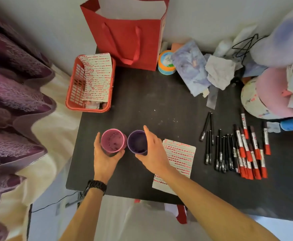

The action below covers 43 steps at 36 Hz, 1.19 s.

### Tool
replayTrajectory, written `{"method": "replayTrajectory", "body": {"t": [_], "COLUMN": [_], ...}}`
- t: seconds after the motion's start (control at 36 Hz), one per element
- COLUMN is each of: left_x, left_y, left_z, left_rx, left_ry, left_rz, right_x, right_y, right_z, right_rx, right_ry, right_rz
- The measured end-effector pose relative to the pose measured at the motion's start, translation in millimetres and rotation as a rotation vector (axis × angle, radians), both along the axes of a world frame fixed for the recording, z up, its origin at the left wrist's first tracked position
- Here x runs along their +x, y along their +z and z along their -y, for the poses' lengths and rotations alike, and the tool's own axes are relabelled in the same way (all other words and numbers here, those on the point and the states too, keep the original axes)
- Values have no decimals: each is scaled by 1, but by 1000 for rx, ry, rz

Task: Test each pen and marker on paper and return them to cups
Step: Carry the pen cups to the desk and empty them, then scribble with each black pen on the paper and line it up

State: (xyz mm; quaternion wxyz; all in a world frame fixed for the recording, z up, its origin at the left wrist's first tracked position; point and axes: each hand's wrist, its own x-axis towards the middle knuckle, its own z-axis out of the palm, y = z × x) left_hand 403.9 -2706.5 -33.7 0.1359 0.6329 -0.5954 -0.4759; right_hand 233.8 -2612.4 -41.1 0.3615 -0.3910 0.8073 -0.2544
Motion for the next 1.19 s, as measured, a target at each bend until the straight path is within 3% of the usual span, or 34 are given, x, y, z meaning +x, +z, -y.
{"method": "replayTrajectory", "body": {"t": [0.08,0.17,0.31,0.44,0.61,0.81,1.03,1.19], "left_x": [1,0,-15,-41,-74,-92,-86,-85], "left_y": [-2,-3,-3,-12,-36,-92,-119,-119], "left_z": [-13,-31,-78,-125,-126,-117,-121,-122], "left_rx": [83,199,245,40,-300,-612,-796,-846], "left_ry": [105,104,-194,-647,-879,-928,-858,-858], "left_rz": [17,148,156,235,305,250,229,241], "right_x": [-4,-12,-35,-55,-68,-71,-71,-71], "right_y": [5,7,4,-17,-46,-93,-113,-100], "right_z": [-11,-37,-104,-175,-227,-248,-252,-248], "right_rx": [30,98,254,393,223,-77,-344,-353], "right_ry": [-56,-62,-7,258,364,253,120,22], "right_rz": [52,37,-104,-282,-337,-503,-544,-453]}}
